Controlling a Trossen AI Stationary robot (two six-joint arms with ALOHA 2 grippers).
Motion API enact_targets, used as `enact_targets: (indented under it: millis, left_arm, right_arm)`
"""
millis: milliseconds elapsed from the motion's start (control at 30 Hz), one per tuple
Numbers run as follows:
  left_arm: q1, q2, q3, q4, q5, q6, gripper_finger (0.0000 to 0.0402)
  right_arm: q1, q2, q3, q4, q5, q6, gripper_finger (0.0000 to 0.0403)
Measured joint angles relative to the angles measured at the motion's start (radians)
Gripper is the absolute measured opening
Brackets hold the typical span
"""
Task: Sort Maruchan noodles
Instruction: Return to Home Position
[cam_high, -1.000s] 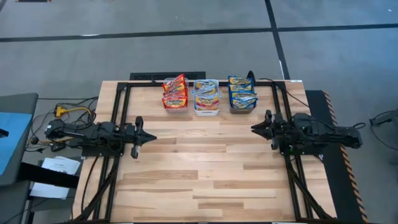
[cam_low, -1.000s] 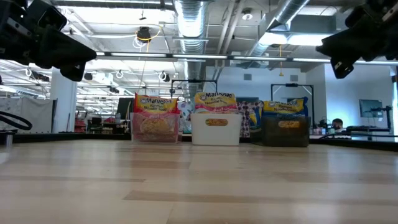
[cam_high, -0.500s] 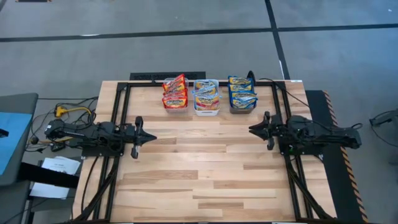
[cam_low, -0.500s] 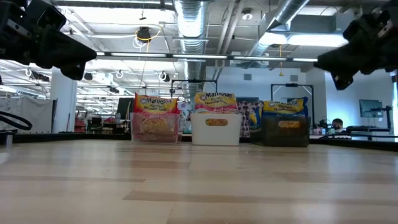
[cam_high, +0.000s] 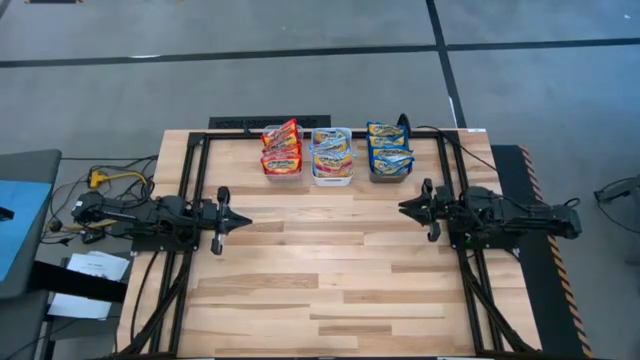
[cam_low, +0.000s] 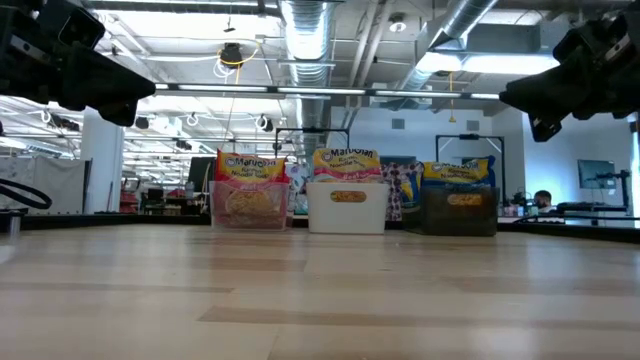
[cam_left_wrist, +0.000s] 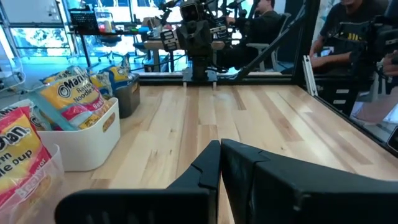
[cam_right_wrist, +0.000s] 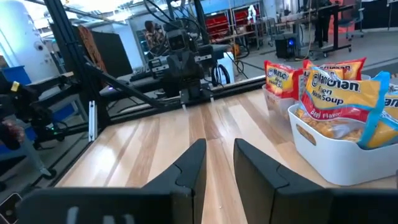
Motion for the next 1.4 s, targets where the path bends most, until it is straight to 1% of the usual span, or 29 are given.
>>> enact_targets:
  millis: [233, 1400]
  left_arm:
    - [0.000, 0.000, 0.000, 0.000, 0.000, -0.013, 0.0000]
    - [0.000, 0.000, 0.000, 0.000, 0.000, 0.002, 0.0000]
  right_arm:
    - [0.000, 0.021, -0.001, -0.004, -0.002, 0.000, 0.0107]
    - [0.000, 0.021, -0.002, -0.007, -0.005, 0.002, 0.0107]
